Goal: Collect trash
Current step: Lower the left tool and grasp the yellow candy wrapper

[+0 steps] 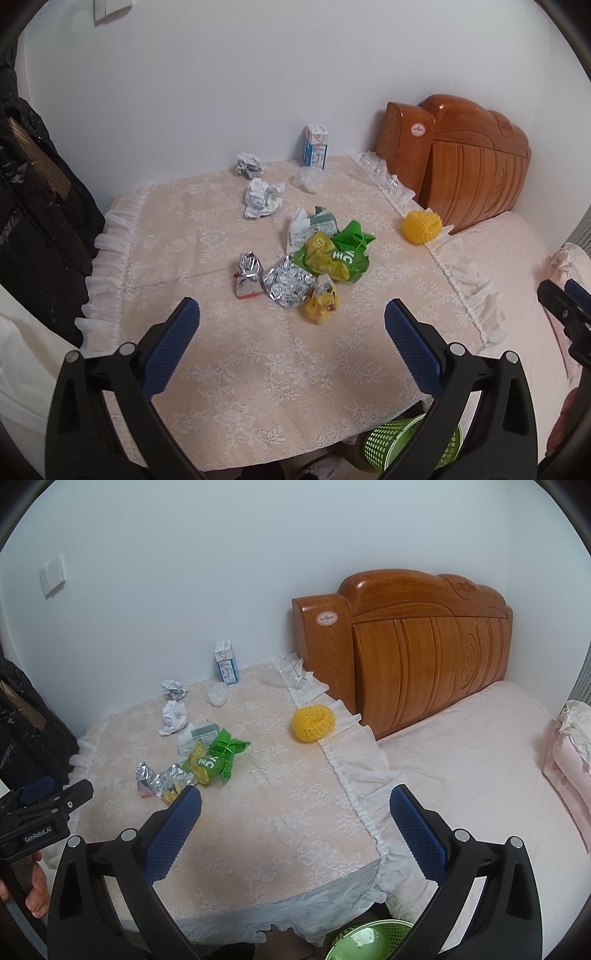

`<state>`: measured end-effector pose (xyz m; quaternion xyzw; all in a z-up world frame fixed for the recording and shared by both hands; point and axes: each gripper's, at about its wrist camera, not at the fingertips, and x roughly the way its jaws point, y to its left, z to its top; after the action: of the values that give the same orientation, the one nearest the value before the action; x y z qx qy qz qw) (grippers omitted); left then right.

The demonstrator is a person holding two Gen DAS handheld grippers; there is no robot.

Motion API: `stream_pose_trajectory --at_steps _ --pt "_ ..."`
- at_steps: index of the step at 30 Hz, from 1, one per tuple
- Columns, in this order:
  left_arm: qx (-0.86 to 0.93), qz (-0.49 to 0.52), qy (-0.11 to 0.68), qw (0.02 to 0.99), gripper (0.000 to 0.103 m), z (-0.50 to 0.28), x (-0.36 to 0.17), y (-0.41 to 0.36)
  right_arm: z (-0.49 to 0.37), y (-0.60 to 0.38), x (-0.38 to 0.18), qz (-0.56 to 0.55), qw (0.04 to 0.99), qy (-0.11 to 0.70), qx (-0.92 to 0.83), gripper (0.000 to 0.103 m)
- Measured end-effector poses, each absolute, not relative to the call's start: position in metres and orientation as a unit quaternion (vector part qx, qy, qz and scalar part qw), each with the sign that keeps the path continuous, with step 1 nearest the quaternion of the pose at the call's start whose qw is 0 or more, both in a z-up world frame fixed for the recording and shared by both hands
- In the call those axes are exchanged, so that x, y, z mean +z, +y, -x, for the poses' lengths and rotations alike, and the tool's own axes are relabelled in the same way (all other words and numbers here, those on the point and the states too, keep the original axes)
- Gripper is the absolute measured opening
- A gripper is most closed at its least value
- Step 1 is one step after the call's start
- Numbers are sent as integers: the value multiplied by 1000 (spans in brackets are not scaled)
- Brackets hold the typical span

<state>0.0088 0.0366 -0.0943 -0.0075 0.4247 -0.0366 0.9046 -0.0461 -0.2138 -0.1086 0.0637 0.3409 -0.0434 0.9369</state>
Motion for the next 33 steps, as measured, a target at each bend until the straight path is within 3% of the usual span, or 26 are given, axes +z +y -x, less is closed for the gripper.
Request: stream_pose_trajectory --at_steps 13,15,23,26,33 --pt "-55 -68 430 899 96 -41 -168 -12 32 -228 -162 -91 917 387 -30 101" --pt "-53 -75 429 899 90 -56 -181 -19 28 -229 -168 -95 914 393 -34 101" --pt "-50 -69 482 872 38 -102 -232 -22 8 -224 -193 -106 896 429 -47 101" --pt "-68 -63 477 874 30 -100 -228 -16 -1 -218 -201 -104 893 435 -44 101" --pt "-129 -50 473 870 26 -86 -209 4 -31 -203 -217 -131 884 448 -5 101"
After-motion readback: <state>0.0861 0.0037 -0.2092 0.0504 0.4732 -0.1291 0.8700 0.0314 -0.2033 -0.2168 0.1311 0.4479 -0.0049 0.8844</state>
